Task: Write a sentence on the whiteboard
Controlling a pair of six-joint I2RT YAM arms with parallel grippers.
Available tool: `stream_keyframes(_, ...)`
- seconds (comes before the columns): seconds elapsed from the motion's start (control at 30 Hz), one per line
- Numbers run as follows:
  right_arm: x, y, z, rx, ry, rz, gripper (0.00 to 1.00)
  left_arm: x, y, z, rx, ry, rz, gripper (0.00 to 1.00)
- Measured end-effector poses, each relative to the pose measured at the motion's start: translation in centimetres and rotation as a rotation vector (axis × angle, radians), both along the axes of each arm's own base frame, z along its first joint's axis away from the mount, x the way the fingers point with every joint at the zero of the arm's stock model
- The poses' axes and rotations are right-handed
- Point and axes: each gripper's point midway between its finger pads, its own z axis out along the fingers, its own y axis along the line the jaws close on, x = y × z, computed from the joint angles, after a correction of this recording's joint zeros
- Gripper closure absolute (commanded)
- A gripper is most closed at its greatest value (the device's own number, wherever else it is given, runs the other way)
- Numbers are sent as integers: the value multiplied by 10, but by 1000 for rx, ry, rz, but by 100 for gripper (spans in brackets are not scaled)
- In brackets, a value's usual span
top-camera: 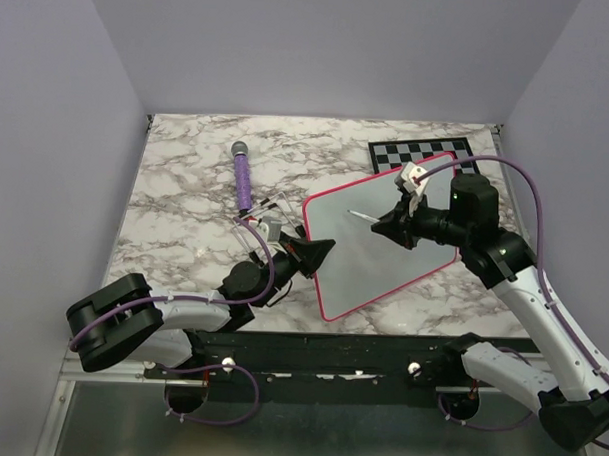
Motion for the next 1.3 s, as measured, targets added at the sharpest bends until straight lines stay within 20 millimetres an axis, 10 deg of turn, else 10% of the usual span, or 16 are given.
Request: stream_keyframes(1.3,16,10,-10,-40,6,21,100,-1,-2,0,1,5,-3,100)
